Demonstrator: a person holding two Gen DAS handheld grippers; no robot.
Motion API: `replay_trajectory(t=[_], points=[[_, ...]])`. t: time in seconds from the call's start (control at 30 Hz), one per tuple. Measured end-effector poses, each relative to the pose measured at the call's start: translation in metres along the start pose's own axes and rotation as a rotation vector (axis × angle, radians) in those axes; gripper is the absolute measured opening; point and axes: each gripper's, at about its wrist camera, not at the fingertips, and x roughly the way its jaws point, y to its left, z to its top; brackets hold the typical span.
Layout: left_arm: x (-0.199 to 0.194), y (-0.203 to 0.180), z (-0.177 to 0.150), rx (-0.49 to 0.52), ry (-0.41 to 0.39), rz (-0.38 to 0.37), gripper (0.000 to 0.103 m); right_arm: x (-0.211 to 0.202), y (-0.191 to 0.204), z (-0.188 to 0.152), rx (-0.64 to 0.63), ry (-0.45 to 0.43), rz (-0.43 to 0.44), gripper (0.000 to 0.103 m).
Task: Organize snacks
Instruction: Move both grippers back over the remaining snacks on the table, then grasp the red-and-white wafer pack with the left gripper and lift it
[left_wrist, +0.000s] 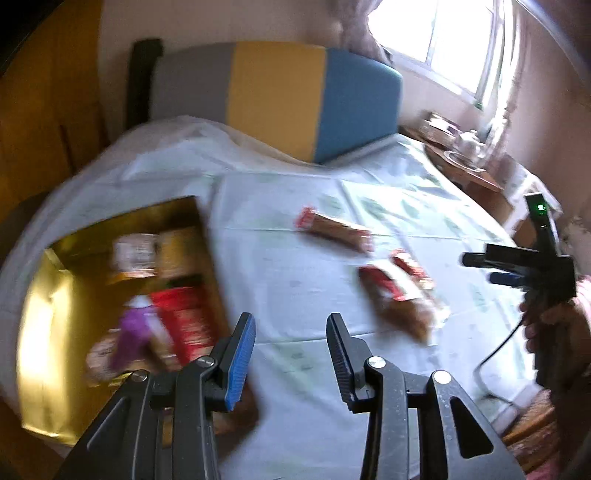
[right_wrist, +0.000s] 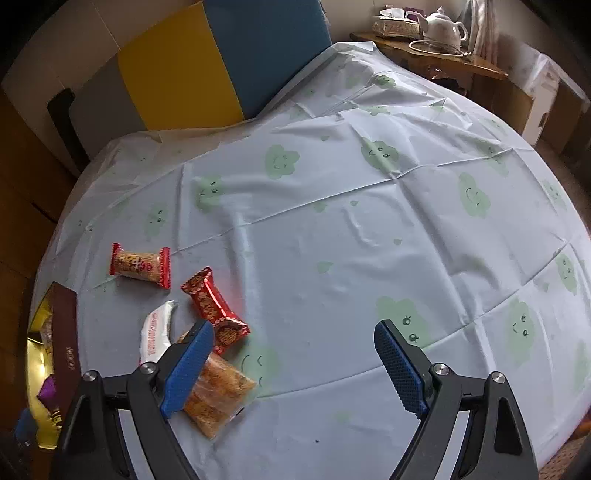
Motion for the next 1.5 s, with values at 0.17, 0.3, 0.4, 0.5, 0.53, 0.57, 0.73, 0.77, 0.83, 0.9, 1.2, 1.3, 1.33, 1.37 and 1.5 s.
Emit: replay_trajectory(t=[0.17, 0.3, 0.4, 0.5, 0.53, 0.57, 0.73, 0.77, 0.83, 0.9, 1.2, 1.3, 1.33, 1.37, 1.5], points=[[0.041, -0.026, 0.023, -0.054, 0.103, -0.095, 0.041, -0.003, 0.002, 0.000, -0.005, -0.004, 0.016, 0.089], [0.072, -0.049, 0.040, -0.063, 0.153, -0.130, 0.051, -0.004, 0.002, 0.000, -0.002, -0.003, 0.027, 0.090], [0.099, -0.063, 0.051, -0.077, 0.211, -0.163, 0.057, -0.006, 0.003, 0.000, -0.002, -0.009, 0.040, 0.090], [0.129, -0.074, 0.057, -0.091, 0.274, -0.149, 0.060, -0.009, 0.004, 0.002, 0.003, -0.021, 0.048, 0.090], [0.137, -0.077, 0.058, -0.108, 0.287, -0.153, 0.060, -0.010, 0.003, 0.002, 0.008, -0.023, 0.049, 0.090], [0.142, -0.078, 0.059, -0.119, 0.294, -0.160, 0.062, -0.010, 0.002, 0.003, 0.015, -0.023, 0.052, 0.090], [0.179, -0.095, 0.056, -0.131, 0.349, -0.116, 0.072, -0.009, -0.004, 0.005, 0.046, -0.017, 0.063, 0.090], [0.184, -0.096, 0.054, -0.126, 0.357, -0.103, 0.069, -0.008, -0.004, 0.006, 0.051, -0.014, 0.066, 0.090], [0.181, -0.098, 0.051, -0.089, 0.329, -0.077, 0.053, -0.008, -0.006, 0.006, 0.060, -0.012, 0.072, 0.090], [0.175, -0.095, 0.047, -0.067, 0.321, -0.098, 0.039, -0.008, -0.007, 0.008, 0.063, -0.012, 0.076, 0.090], [0.110, -0.062, -0.013, 0.088, 0.209, -0.018, 0.038, -0.009, -0.005, 0.007, 0.050, -0.019, 0.064, 0.090], [0.090, -0.060, -0.042, 0.187, 0.143, 0.025, 0.039, -0.007, -0.004, 0.005, 0.043, -0.013, 0.049, 0.090], [0.088, -0.058, -0.049, 0.204, 0.137, 0.040, 0.039, -0.007, -0.005, 0.005, 0.042, -0.011, 0.043, 0.090], [0.089, -0.058, -0.055, 0.222, 0.121, 0.045, 0.040, -0.007, -0.005, 0.004, 0.041, -0.011, 0.039, 0.090], [0.082, -0.053, -0.071, 0.253, 0.025, 0.033, 0.041, -0.007, -0.007, 0.003, 0.040, -0.018, 0.029, 0.090]])
